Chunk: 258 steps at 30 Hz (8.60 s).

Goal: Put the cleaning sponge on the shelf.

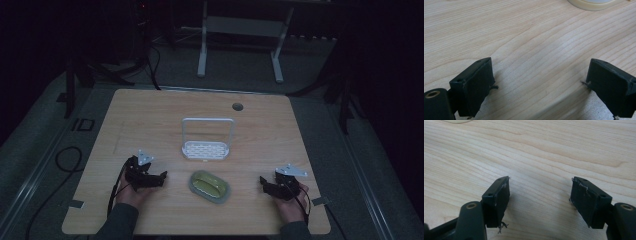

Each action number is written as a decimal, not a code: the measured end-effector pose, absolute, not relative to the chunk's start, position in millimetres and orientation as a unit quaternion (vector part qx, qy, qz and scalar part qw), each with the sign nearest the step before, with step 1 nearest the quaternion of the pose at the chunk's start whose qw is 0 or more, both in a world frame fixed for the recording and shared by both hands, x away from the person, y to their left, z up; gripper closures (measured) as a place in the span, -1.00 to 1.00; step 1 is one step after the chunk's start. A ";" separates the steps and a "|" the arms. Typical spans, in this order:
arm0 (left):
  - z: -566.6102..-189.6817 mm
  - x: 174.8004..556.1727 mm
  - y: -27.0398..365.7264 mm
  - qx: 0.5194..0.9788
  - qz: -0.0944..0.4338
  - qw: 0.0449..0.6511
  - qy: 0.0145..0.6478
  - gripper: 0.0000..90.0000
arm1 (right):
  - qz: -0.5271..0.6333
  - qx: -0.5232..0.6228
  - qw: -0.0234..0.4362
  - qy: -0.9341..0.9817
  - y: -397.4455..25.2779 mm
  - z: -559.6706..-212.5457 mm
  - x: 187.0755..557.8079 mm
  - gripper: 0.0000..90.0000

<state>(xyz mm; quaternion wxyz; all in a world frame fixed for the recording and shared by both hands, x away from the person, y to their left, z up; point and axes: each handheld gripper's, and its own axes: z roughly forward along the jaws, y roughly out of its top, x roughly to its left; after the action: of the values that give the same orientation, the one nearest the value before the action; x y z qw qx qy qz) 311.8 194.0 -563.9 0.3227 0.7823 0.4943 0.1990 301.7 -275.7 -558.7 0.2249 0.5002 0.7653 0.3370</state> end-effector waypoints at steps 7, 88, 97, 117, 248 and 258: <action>-564.0 311.8 193.3 0.781 0.199 0.322 0.496 -0.84 | 0.338 0.500 0.224 0.766 -275.8 -558.7 302.2 -0.30; -564.0 311.9 191.6 0.779 0.201 0.320 0.501 -0.85 | 0.415 0.298 0.170 0.842 -132.6 -500.7 266.3 1.00; -564.0 312.0 191.6 0.779 0.201 0.320 0.501 -0.85 | 0.411 0.282 0.161 0.852 -113.9 -502.5 265.0 1.00; -563.9 311.9 191.6 0.779 0.201 0.320 0.501 -0.85 | 0.379 0.279 0.154 0.869 -90.8 -528.4 260.4 1.00; -563.8 311.8 191.4 0.779 0.201 0.319 0.501 -0.85 | 0.280 0.259 0.115 0.917 -119.4 -469.2 311.2 0.43; -563.8 311.8 191.4 0.779 0.201 0.319 0.501 -0.85 | 0.257 0.244 0.104 0.929 -114.8 -468.4 313.0 0.33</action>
<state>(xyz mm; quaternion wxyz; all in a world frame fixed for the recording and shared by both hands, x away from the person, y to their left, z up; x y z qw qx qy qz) 311.8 191.4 -563.8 0.3188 0.7793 0.5008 0.2010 313.0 -114.8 -468.4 0.1040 0.2441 0.9292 0.2571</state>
